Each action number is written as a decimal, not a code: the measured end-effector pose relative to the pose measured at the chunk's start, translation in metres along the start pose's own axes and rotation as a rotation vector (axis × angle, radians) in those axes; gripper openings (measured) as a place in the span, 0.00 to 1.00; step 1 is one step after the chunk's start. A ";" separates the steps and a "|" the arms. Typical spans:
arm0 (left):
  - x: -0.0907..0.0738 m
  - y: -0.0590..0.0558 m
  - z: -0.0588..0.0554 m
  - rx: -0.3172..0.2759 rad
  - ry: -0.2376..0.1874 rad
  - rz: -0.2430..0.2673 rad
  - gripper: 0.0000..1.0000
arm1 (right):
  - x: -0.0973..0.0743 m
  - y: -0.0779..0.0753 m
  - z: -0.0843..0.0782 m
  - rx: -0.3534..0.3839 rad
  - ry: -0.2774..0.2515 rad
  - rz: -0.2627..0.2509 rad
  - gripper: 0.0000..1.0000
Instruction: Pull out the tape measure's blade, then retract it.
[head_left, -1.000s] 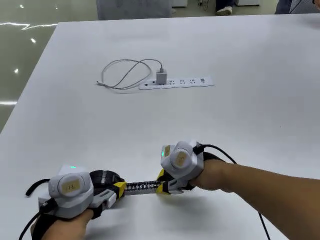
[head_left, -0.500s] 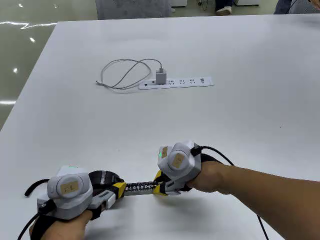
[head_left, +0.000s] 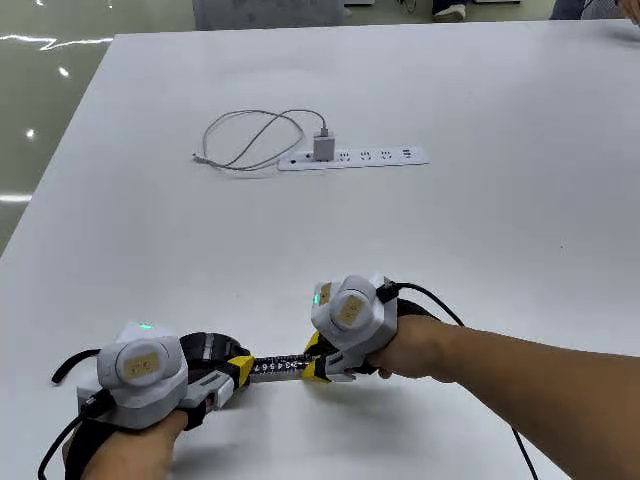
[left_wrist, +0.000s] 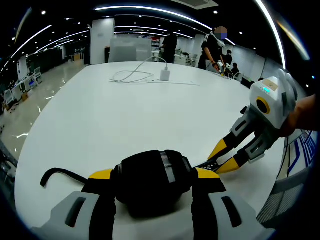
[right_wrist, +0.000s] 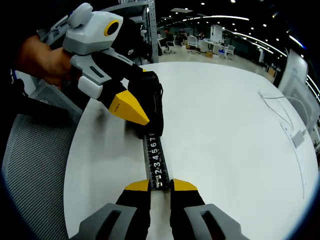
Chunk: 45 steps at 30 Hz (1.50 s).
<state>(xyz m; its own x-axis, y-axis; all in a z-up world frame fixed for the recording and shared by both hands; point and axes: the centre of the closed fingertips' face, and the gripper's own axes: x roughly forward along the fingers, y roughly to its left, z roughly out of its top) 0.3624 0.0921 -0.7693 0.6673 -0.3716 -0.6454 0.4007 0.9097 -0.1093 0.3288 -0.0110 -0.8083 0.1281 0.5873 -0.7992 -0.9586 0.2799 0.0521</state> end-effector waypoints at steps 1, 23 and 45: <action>0.000 0.000 0.000 0.000 0.000 0.000 0.57 | 0.000 0.000 0.000 0.000 -0.001 0.001 0.10; 0.000 0.000 0.000 0.000 0.000 -0.001 0.57 | 0.004 0.003 0.009 0.017 -0.026 0.011 0.10; 0.000 0.000 0.001 -0.003 0.000 0.001 0.57 | 0.009 0.003 0.015 -0.021 -0.045 0.012 0.10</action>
<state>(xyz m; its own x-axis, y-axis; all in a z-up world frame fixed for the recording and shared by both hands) 0.3625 0.0920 -0.7684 0.6678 -0.3708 -0.6453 0.3985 0.9105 -0.1108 0.3304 0.0065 -0.8066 0.1279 0.6243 -0.7706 -0.9652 0.2572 0.0482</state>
